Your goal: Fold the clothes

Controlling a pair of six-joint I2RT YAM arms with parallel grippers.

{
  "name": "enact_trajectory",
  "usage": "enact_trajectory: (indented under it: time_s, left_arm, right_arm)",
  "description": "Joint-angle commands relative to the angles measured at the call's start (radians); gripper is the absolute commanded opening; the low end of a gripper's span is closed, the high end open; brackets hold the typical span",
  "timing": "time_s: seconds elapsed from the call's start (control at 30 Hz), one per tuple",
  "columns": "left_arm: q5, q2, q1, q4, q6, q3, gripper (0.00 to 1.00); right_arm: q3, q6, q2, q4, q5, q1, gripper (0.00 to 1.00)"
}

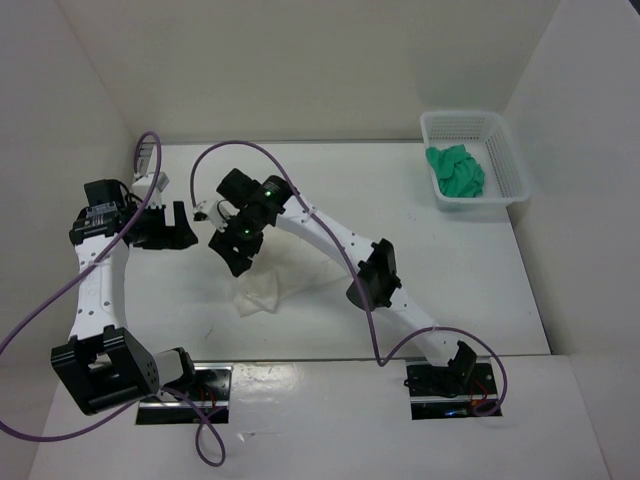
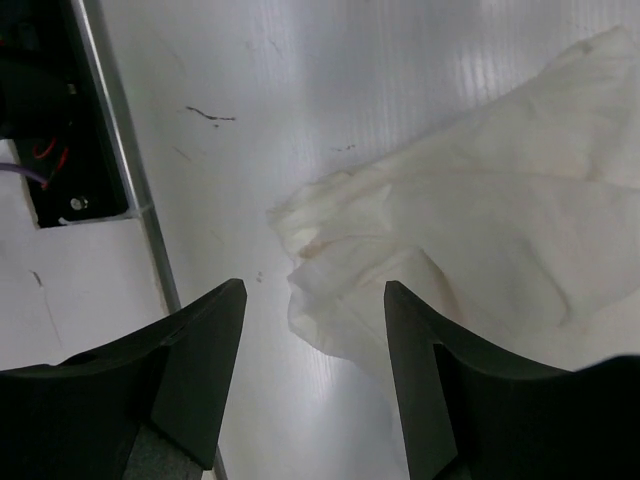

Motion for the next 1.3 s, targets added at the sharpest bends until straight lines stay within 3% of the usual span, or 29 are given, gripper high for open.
enact_trajectory:
  time_s: [0.0, 0.17, 0.37, 0.47, 0.6, 0.83, 0.97, 1.27]
  left_arm:
    - [0.009, -0.037, 0.005, 0.018, -0.007, -0.009, 0.99]
    - [0.009, -0.037, 0.005, 0.018, -0.007, -0.009, 0.99]
    - [-0.024, 0.0, -0.028, 0.043, -0.007, -0.028, 0.99]
    - [-0.133, 0.066, -0.159, 0.068, -0.024, -0.028, 0.99]
    - [-0.302, 0.132, -0.379, 0.138, -0.064, -0.028, 0.99]
    - [-0.558, 0.269, -0.602, 0.218, -0.135, -0.028, 0.99]
    - [-0.673, 0.326, -0.715, 0.229, -0.161, -0.028, 0.99]
    - [-0.75, 0.431, -0.831, 0.258, -0.181, -0.009, 0.99]
  right_arm:
    - [0.052, -0.022, -0.013, -0.028, -0.096, 0.013, 0.66]
    - [-0.098, -0.031, -0.105, -0.028, 0.025, 0.023, 0.71]
    - [-0.59, -0.013, -0.35, 0.146, 0.182, -0.027, 0.72]
    - [-0.762, 0.012, -0.537, 0.261, 0.286, -0.073, 0.79]
    - [-0.951, 0.021, -0.734, 0.344, 0.309, -0.246, 0.84]
    - [-1.03, -0.029, -0.73, 0.38, 0.173, -0.499, 0.85]
    - [-1.018, -0.079, -0.72, 0.358, 0.144, -0.573, 0.85]
    - [-1.041, -0.102, -0.72, 0.358, 0.153, -0.593, 0.85]
